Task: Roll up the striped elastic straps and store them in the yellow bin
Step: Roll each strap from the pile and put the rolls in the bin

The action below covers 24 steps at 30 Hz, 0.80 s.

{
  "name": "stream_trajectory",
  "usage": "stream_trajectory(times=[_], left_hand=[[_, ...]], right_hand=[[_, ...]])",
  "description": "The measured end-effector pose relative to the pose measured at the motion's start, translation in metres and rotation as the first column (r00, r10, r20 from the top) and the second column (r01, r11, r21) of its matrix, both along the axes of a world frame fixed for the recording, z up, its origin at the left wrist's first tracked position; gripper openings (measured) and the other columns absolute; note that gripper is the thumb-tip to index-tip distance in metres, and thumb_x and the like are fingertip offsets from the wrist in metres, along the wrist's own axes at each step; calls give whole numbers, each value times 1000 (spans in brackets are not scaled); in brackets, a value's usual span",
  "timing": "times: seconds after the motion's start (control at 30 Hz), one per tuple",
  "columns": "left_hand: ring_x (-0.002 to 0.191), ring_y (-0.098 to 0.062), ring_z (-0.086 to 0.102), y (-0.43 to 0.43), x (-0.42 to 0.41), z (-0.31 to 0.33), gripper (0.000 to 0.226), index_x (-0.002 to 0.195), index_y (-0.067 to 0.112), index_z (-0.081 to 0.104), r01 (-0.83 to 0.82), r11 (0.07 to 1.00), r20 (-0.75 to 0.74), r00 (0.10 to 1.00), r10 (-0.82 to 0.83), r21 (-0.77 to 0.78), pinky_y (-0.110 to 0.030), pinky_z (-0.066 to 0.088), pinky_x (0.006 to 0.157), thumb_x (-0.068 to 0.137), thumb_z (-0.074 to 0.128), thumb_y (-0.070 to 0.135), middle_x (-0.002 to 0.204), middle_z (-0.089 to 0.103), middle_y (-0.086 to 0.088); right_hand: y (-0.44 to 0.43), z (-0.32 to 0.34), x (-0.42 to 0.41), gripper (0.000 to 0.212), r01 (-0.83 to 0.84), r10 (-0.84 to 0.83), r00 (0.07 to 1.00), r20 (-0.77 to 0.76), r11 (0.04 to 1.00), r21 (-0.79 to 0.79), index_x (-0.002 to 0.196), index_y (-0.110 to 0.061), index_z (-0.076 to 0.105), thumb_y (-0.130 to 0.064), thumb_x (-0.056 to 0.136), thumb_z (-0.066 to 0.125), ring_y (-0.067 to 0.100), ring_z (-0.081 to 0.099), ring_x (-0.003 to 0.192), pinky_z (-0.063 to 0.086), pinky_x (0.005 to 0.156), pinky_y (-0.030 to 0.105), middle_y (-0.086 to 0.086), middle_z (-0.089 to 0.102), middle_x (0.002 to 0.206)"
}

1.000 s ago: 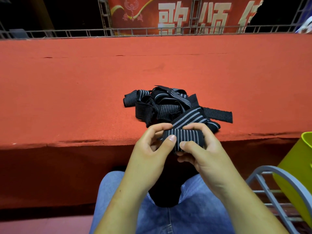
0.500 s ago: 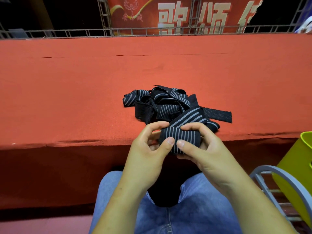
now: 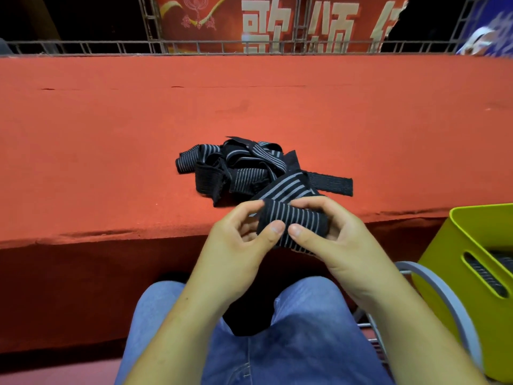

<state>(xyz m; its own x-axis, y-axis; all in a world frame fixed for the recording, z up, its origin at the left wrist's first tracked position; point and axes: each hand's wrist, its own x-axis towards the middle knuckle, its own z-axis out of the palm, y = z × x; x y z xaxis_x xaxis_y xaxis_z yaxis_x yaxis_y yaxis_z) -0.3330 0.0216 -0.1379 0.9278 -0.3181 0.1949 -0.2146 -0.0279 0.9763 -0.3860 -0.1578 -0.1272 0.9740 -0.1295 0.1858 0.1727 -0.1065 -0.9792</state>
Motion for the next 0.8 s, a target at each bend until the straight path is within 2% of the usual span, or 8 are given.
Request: stream_trajectory(times=[0.07,0.13,0.23,0.3,0.43,0.53,0.63,0.8], left_hand=[[113,-9,70,-6,1,4,39,131,24,65,25,999,18,1000,-26,41,-43,54,104,93,77,26,116,76,7],[115,-6,68,-14,2,10,37,128,27,66,52,993,62,996,-59,105,-41,53,106,93,78,27,117,76,11],[109,10,65,-27,3,20,33,117,39,67,49,979,134,988,-76,196,-17,51,98,90,79,26,109,74,25],[105,17,62,-36,4,27,33,111,45,66,39,967,177,980,-86,253,-5,45,88,87,82,29,107,70,35],[103,20,60,-62,4,40,35,110,45,68,55,948,228,965,-132,314,0,43,85,82,85,35,103,71,31],[100,13,66,-87,2,48,34,111,40,70,103,952,214,962,-168,287,-6,48,86,81,86,35,99,74,25],[92,6,71,-119,-3,56,33,115,31,70,199,959,149,961,-231,204,-17,57,83,85,83,29,97,75,25],[107,4,69,-170,-4,57,37,128,31,67,286,940,152,937,-315,183,-28,56,94,92,76,35,111,77,11]], right_hand=[[-15,2,1,30,10,-11,1000,-13,993,-121,115,-30,73,-12,92,81,8,71,110,54,98,31,-8,78,115],[-28,11,0,29,-9,2,999,-32,974,-228,111,-28,73,-12,90,83,1,71,104,53,95,26,-14,78,110],[-47,30,-4,25,-45,24,998,-60,925,-377,107,-26,73,-15,87,85,-6,70,90,50,82,12,-20,79,98],[-62,41,-5,24,-13,-5,1000,-30,835,-550,105,-31,75,-28,84,86,-7,69,92,49,80,14,-20,78,97],[-94,63,-10,28,-27,-43,996,-72,653,-757,104,-40,77,-50,78,82,-8,65,91,44,74,16,-21,76,99],[-118,78,-17,20,-61,-28,995,-99,612,-788,99,-41,79,-47,80,83,-11,64,77,43,66,14,-25,76,90],[-147,92,-27,16,-80,-27,992,-123,618,-782,95,-30,81,-41,85,83,-7,59,62,39,57,13,-18,76,80],[-202,110,-48,16,-22,-151,975,-164,668,-744,90,-20,80,-35,86,83,2,60,64,47,65,29,-1,80,83]])
